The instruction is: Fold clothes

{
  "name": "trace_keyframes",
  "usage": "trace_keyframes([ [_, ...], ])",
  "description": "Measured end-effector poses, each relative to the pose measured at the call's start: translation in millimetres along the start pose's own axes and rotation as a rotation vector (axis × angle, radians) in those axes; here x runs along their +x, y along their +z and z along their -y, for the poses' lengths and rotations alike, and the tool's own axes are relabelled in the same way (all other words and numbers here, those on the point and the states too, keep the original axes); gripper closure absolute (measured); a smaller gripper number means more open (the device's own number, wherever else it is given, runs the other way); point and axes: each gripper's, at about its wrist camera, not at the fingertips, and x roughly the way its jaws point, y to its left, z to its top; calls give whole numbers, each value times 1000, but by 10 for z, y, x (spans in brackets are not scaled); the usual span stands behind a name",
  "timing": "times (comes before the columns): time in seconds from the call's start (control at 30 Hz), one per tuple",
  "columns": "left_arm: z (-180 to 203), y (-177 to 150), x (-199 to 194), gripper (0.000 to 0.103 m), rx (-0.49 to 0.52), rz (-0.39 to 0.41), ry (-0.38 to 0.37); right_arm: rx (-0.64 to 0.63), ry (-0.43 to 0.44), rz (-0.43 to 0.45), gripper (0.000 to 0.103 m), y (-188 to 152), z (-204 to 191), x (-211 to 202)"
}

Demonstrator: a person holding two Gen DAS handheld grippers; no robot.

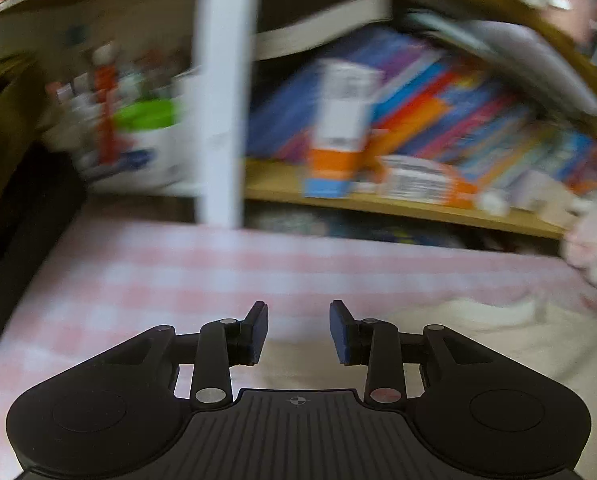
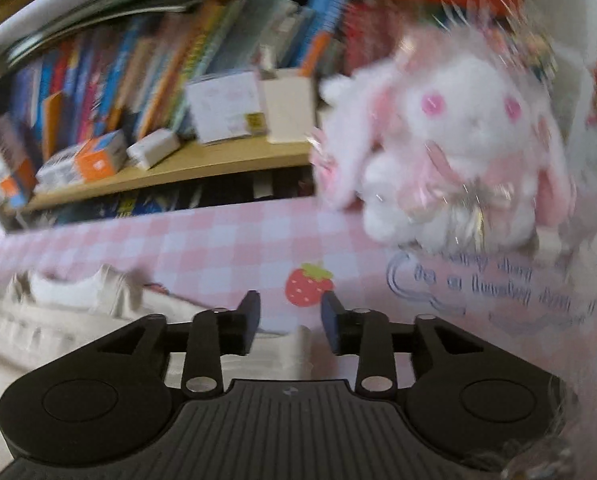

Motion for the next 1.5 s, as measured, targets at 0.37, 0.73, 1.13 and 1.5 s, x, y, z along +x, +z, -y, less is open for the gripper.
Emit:
trace_keyframes([
  [0.37, 681, -262, 5, 68, 66, -104, -100, -175, 137, -93, 50, -479, -949, -28],
  [0.73, 546, -451, -483, 38, -83, -35, 54, -12, -56, -28, 45, -613, -542, -369],
  [1.13, 925, -1362, -1312, 33, -94, -122, 104, -106, -9, -26, 34, -1556, -750, -1363],
  [1.5, 768, -1629, -1420, 33, -172, -168, 191, -24, -59, -150, 44, -1952, -306, -1522],
])
